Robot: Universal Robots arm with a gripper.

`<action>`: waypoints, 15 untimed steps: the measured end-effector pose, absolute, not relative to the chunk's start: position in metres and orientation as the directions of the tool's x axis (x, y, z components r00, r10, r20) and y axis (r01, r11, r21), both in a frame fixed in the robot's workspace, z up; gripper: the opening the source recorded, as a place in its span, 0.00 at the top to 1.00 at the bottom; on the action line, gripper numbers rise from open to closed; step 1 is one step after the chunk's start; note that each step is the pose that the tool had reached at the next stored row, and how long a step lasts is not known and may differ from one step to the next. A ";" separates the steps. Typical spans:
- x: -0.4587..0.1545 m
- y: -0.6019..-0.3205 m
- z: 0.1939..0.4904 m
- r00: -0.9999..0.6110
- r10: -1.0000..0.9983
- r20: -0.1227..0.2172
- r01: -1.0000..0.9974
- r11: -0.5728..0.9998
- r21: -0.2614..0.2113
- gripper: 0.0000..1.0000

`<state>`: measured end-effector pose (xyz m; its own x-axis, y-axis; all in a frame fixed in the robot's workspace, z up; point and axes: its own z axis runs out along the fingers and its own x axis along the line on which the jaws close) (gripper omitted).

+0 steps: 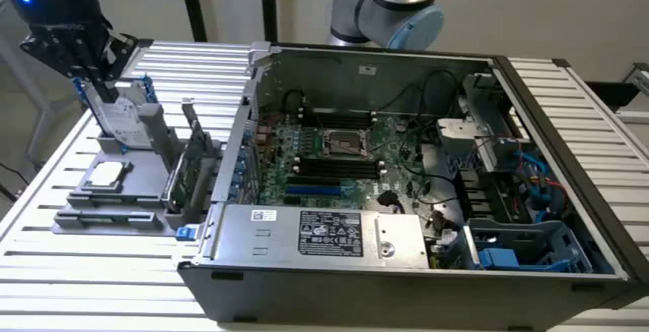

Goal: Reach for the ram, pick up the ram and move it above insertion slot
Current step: 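Reach for the ram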

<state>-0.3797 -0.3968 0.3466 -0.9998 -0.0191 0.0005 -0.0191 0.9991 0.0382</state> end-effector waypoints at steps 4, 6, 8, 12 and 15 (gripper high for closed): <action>-0.380 -0.397 0.347 -1.000 -0.019 0.000 -0.019 0.999 0.038 0.89; -0.380 -0.397 0.347 -1.000 -0.019 0.000 -0.019 0.999 0.038 0.89; -0.380 -0.397 0.347 -1.000 -0.019 0.001 -0.019 0.999 0.038 0.89; -0.380 -0.397 0.347 -1.000 -0.019 0.001 -0.019 0.999 0.038 0.89; -0.381 -0.398 0.347 -1.000 -0.019 0.000 -0.019 0.999 0.038 0.89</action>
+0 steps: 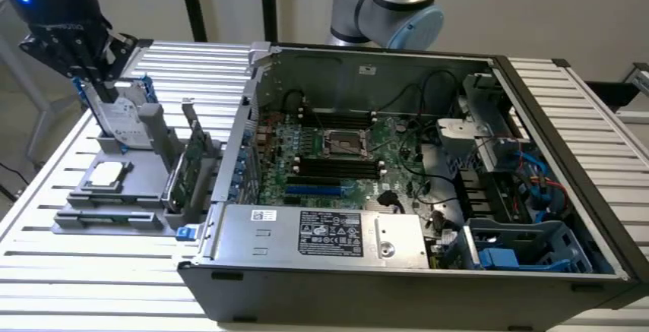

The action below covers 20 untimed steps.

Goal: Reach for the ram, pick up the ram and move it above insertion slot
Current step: 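Reach for the ram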

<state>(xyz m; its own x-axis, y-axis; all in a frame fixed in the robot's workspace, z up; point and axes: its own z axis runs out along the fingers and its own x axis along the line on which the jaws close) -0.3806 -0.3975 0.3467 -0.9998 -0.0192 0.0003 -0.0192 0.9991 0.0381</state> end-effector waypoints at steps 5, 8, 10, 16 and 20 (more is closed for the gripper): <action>-0.388 -0.412 0.346 -1.000 -0.019 0.000 -0.019 0.999 0.038 0.89; -0.389 -0.426 0.346 -1.000 -0.019 0.000 -0.019 0.999 0.038 0.89; -0.390 -0.435 0.346 -1.000 -0.019 0.000 -0.019 0.999 0.038 0.89; -0.391 -0.458 0.344 -1.000 -0.020 0.000 -0.020 0.999 0.038 0.89; -0.392 -0.467 0.343 -1.000 -0.022 0.002 -0.022 0.999 0.038 0.89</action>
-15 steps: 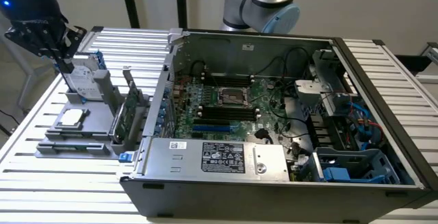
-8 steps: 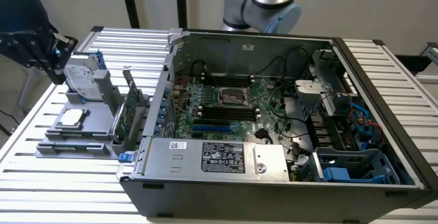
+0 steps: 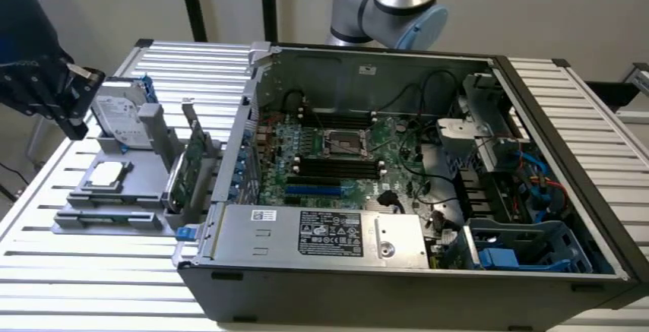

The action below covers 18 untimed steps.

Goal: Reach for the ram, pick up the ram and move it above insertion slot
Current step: 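Reach for the ram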

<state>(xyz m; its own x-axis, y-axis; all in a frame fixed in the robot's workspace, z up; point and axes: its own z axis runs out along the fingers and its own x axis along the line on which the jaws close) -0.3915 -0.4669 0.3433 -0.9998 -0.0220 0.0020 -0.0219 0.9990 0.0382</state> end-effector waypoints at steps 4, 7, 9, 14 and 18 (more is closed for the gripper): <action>-0.392 -0.473 0.343 -1.000 -0.026 0.004 -0.026 0.999 0.038 0.89; -0.392 -0.479 0.342 -1.000 -0.028 0.004 -0.028 0.999 0.038 0.89; -0.393 -0.484 0.342 -1.000 -0.029 0.004 -0.029 0.999 0.038 0.89; -0.394 -0.488 0.341 -1.000 -0.029 0.004 -0.029 0.999 0.038 0.88; -0.394 -0.488 0.341 -1.000 -0.030 0.004 -0.029 0.999 0.038 0.70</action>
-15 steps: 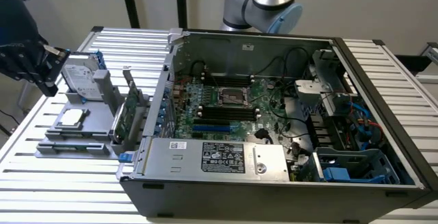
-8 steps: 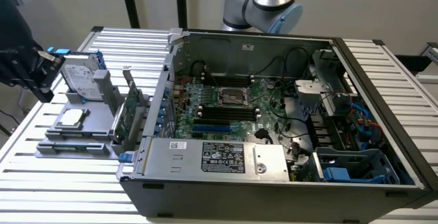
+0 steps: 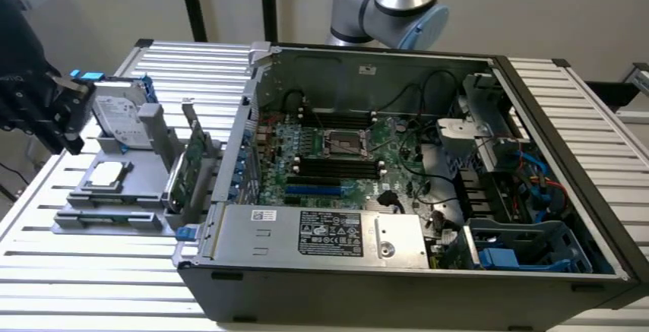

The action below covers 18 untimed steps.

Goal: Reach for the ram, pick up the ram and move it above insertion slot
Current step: 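Reach for the ram, then pick up the ram and move it above insertion slot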

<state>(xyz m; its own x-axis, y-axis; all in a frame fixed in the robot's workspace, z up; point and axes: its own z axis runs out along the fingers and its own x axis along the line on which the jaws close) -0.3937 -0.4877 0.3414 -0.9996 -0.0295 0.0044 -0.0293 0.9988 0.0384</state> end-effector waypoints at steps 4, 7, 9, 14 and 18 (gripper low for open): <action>-0.394 -0.488 0.341 -1.000 -0.030 0.004 -0.029 0.999 0.038 0.64; -0.394 -0.488 0.341 -1.000 -0.030 0.004 -0.029 0.999 0.038 0.58; -0.394 -0.488 0.341 -1.000 -0.030 0.004 -0.030 0.999 0.038 0.58; -0.394 -0.488 0.341 -0.995 -0.101 0.004 -0.101 0.994 0.038 0.58; -0.394 -0.488 0.341 -0.985 -0.173 0.004 -0.172 0.984 0.038 0.58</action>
<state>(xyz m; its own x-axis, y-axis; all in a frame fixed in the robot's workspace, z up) -0.3937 -0.4877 0.3414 -0.9850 -0.1728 0.0043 -0.1725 0.9843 0.0383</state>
